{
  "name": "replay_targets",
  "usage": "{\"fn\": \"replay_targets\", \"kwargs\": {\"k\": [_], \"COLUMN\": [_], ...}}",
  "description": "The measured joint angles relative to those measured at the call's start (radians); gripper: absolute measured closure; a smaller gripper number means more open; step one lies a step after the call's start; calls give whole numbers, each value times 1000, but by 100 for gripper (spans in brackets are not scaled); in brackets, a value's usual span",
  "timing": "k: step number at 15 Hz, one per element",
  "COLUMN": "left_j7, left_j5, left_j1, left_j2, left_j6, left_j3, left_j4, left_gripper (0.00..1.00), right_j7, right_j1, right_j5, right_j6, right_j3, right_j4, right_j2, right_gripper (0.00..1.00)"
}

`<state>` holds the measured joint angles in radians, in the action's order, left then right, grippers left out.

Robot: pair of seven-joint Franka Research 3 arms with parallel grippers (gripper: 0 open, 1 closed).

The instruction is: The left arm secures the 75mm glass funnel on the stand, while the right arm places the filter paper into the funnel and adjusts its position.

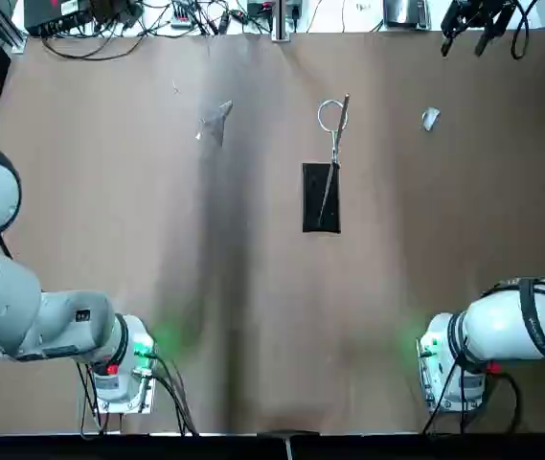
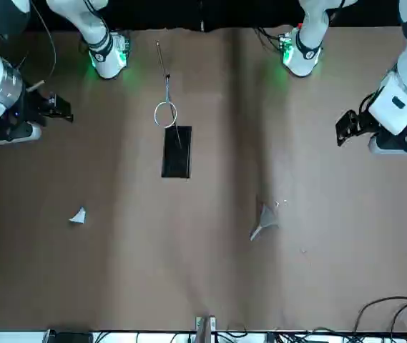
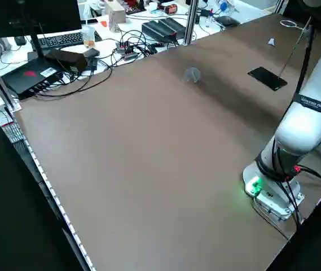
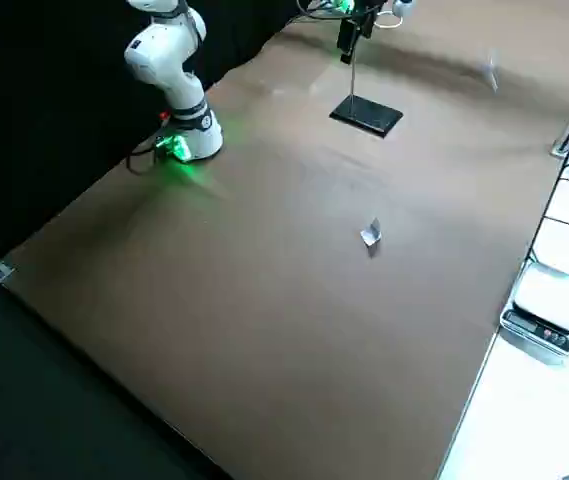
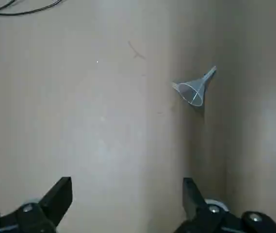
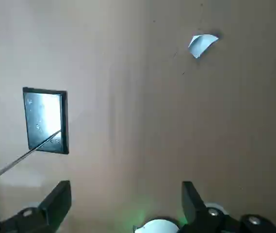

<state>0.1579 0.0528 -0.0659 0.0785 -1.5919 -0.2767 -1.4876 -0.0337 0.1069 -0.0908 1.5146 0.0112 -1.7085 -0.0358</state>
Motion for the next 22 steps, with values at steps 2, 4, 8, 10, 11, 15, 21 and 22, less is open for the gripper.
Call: {"fn": "replay_targets", "kwargs": {"k": [2,4,8,10,11,15,21,22], "left_j7": [0,0,36,108,152,276,502,541], "left_j5": [0,0,0,0,0,0,-117,-156], "left_j1": [-1,-1,-4,-8,-9,-11,-37,-37], "left_j2": [-5,-13,-14,16,41,160,207,208], "left_j6": [5,15,37,51,51,-1,-441,-516], "left_j3": [0,1,5,6,6,6,6,6], "left_j4": [0,0,-9,-26,-32,-53,-286,-321], "left_gripper": [0,0,0,0,0,0,0,0], "right_j7": [0,0,0,0,0,0,138,171], "right_j1": [-2,-2,-5,-5,-6,-17,-172,-200], "right_j5": [6,8,10,11,11,12,-47,-76], "right_j6": [5,7,7,7,7,26,109,125], "right_j3": [0,-1,-1,-1,-1,-1,0,1], "right_j4": [-5,-6,-6,-6,-6,-17,-32,-34], "right_j2": [0,0,0,0,0,18,116,140], "right_gripper": [0,0,0,0,0,0,0,0]}}
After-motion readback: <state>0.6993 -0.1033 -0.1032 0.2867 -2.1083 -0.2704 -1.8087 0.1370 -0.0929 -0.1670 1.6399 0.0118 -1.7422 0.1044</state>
